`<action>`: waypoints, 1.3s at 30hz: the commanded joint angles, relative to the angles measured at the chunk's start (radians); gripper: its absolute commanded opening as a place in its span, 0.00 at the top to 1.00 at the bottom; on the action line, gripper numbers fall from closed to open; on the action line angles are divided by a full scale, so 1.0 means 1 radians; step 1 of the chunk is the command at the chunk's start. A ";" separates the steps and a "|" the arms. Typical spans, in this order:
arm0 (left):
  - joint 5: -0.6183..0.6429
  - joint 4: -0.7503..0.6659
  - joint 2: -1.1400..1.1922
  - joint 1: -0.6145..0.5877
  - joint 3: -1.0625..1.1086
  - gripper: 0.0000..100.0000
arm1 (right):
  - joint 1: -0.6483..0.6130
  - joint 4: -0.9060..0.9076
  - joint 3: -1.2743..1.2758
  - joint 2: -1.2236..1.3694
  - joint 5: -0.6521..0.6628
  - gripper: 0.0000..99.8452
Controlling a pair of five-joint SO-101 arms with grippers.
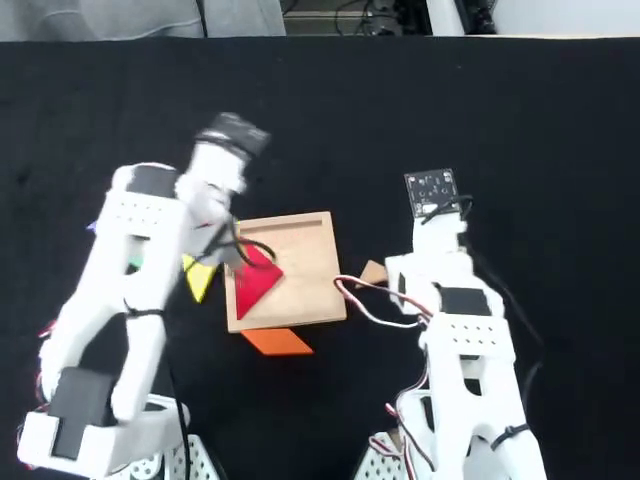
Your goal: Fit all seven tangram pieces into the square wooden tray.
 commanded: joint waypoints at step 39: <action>0.221 -0.428 0.282 -0.305 0.145 0.58 | 0.057 -0.141 0.059 -0.033 -0.037 0.81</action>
